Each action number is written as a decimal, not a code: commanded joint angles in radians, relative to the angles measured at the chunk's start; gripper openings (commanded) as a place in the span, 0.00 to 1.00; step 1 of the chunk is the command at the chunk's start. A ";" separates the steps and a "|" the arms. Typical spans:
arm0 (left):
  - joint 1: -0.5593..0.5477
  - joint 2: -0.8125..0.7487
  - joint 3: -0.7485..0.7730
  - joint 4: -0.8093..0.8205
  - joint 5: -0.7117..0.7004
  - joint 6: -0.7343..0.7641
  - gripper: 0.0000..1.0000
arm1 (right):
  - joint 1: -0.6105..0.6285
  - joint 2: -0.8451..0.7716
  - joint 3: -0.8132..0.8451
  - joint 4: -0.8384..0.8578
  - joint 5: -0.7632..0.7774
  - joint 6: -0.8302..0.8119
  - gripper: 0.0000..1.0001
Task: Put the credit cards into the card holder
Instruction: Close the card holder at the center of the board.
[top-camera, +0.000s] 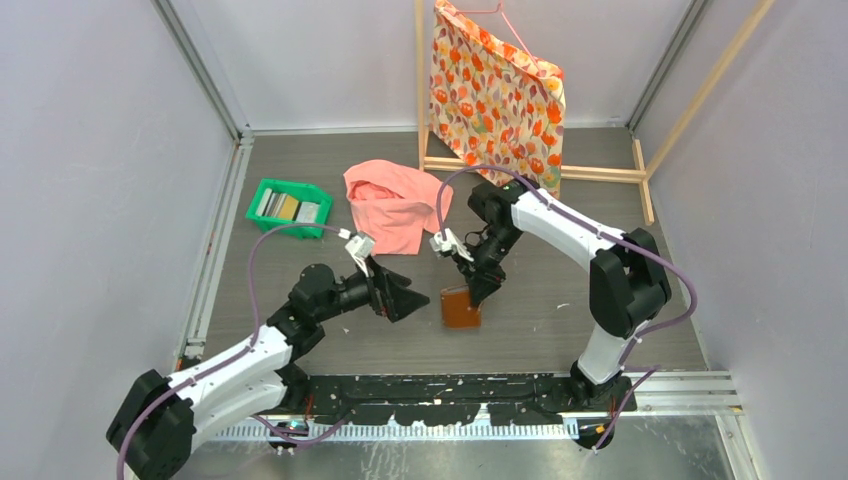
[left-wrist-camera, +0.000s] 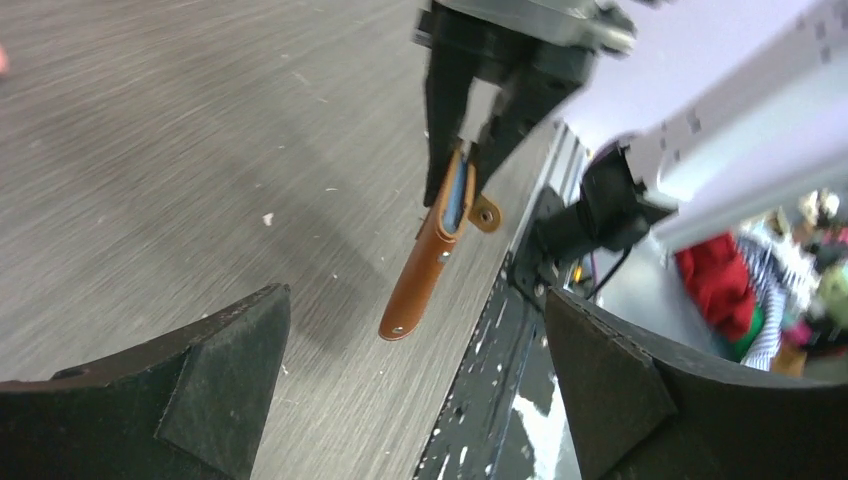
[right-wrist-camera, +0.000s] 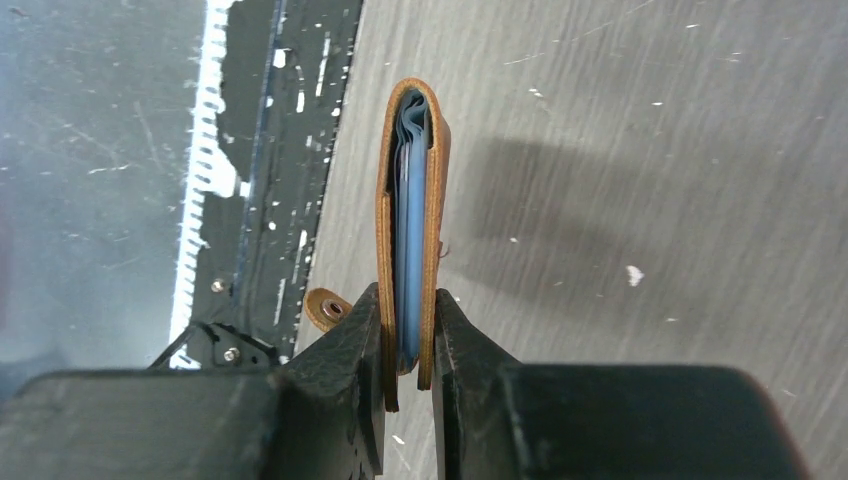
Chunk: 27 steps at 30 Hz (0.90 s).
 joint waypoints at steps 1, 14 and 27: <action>-0.056 0.041 -0.006 0.163 0.135 0.258 0.99 | -0.007 -0.015 0.046 -0.132 -0.080 -0.077 0.04; -0.222 0.331 0.083 0.294 0.077 0.382 0.91 | -0.011 0.033 0.072 -0.201 -0.125 -0.133 0.06; -0.225 0.497 0.130 0.443 0.099 0.350 0.68 | -0.011 0.039 0.075 -0.206 -0.136 -0.135 0.07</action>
